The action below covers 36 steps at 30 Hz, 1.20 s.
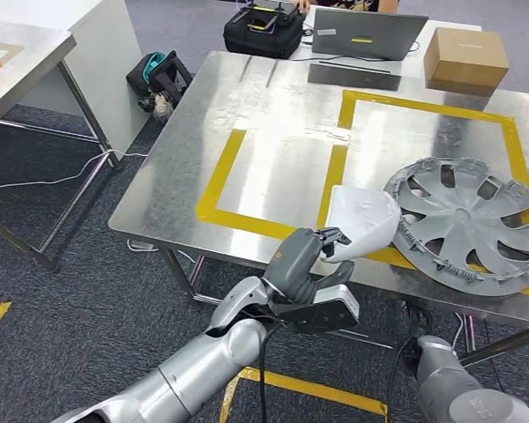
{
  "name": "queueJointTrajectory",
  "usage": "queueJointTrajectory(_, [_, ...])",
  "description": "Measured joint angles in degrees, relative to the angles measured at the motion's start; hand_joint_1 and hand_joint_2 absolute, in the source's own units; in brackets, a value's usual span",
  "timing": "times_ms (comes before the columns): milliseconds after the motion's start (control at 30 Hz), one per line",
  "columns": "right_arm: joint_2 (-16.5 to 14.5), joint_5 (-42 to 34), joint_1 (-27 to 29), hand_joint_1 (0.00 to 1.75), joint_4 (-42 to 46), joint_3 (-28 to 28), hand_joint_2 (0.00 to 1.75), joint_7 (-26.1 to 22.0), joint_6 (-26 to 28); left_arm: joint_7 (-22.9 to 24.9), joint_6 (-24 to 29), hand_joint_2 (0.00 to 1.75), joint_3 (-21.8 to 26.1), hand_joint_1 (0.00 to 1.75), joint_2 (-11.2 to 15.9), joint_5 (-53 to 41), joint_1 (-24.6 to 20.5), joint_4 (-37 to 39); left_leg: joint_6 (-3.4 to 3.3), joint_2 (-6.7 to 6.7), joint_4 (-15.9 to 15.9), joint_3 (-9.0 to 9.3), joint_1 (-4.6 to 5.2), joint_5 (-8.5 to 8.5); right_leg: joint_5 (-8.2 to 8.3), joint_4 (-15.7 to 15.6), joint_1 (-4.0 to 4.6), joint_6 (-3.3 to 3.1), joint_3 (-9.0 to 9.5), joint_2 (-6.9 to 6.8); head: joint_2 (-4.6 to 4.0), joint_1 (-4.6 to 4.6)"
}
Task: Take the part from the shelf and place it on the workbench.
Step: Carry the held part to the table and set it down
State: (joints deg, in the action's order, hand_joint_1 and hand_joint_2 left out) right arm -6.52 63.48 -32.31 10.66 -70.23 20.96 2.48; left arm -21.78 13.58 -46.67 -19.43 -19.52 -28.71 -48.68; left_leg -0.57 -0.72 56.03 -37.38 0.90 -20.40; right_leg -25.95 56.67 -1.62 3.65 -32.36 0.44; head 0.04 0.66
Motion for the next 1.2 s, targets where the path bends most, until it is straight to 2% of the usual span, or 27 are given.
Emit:
queueJointTrajectory(300, [-0.4,0.2,-0.2,0.0,0.0,0.0,1.75,0.3,0.0,1.8,0.7,1.75,-2.4,1.75,0.0,1.0,-1.4,2.5,0.0,0.0,0.0,-0.01,0.0,0.0,0.0,0.0,0.0,0.0,-0.01,0.0,0.0,0.0])
queueJointTrajectory(433, [-1.2,0.4,-0.5,0.0,0.0,0.0,1.75,1.0,0.4,7.8,4.4,1.75,-6.4,1.75,0.0,3.4,-3.9,4.4,0.01,0.01,0.0,-0.01,0.0,0.01,0.0,0.0,0.0,0.0,-0.02,0.02,0.0,-0.01])
queueJointTrajectory(633, [-2.8,0.6,-1.0,0.0,0.0,0.0,1.75,1.6,1.4,17.3,11.9,1.75,-15.1,1.75,0.0,2.7,-8.3,7.9,0.02,0.0,0.0,-0.01,0.0,0.03,0.0,0.1,0.0,0.0,-0.03,0.01,0.0,-0.01])
queueJointTrajectory(800, [-3.6,0.7,-1.2,0.0,-0.1,0.0,1.75,2.0,1.6,20.0,13.4,1.75,-19.3,1.75,0.0,1.8,-10.0,10.1,0.03,0.0,0.0,-0.04,0.0,0.02,0.0,0.1,0.0,0.0,-0.05,0.01,0.0,0.0])
queueJointTrajectory(967, [-4.7,1.1,-1.5,0.0,-0.1,0.0,1.75,2.8,1.8,26.1,13.8,1.75,-22.7,1.75,0.0,-0.7,-11.5,13.6,0.04,0.01,0.0,-0.08,0.0,0.04,0.0,0.1,0.0,0.0,-0.13,0.02,-0.01,0.0])
queueJointTrajectory(1200, [-5.6,1.6,-1.7,0.0,-0.1,0.1,1.75,3.1,2.3,25.0,15.3,1.75,-24.2,1.75,0.0,-0.5,-11.9,16.9,0.09,0.01,0.0,-0.12,0.0,0.07,0.0,0.1,0.0,0.0,-0.17,0.01,0.0,0.0])
